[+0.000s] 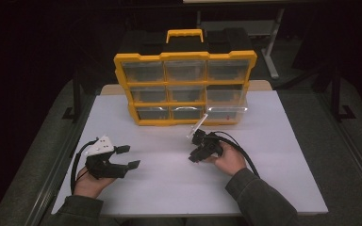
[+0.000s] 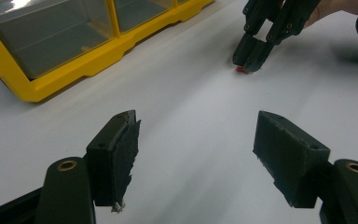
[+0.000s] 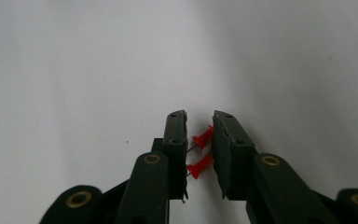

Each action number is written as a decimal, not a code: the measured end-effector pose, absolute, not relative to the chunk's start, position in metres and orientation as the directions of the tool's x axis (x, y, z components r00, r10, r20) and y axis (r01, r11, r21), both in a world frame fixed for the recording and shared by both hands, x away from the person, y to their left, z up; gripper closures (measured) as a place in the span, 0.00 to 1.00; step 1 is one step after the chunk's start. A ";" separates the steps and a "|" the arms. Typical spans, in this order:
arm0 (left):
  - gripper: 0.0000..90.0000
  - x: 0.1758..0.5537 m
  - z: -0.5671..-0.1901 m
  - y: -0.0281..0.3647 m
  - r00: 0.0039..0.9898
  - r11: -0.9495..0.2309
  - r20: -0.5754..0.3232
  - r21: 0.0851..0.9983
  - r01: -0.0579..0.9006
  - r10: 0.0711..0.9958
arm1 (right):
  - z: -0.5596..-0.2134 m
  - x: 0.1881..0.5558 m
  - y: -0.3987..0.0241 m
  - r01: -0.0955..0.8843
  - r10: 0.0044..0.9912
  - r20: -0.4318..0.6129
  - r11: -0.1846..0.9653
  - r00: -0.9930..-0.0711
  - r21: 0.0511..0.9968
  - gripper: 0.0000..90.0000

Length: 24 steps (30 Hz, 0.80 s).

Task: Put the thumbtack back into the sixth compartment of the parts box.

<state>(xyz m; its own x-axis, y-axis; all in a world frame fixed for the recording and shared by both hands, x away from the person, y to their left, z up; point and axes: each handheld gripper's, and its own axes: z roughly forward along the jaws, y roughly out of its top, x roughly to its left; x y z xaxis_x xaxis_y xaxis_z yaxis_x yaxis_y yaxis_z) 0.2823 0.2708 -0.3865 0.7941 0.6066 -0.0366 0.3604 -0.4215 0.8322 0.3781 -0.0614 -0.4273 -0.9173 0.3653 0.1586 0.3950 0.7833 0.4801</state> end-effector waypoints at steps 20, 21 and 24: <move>0.34 0.281 -0.386 0.270 0.794 -0.415 -0.047 0.833 0.366 0.606 | -0.429 0.380 -0.063 0.399 0.354 0.187 0.772 -0.916 0.494 0.90; 0.34 0.281 -0.386 0.270 0.794 -0.415 -0.047 0.833 0.366 0.606 | -0.429 0.380 -0.063 0.399 0.354 0.187 0.772 -0.916 0.494 0.90; 0.34 0.281 -0.386 0.270 0.792 -0.410 -0.050 0.835 0.368 0.609 | -0.426 0.381 -0.064 0.399 0.345 0.202 0.760 -0.917 0.513 0.90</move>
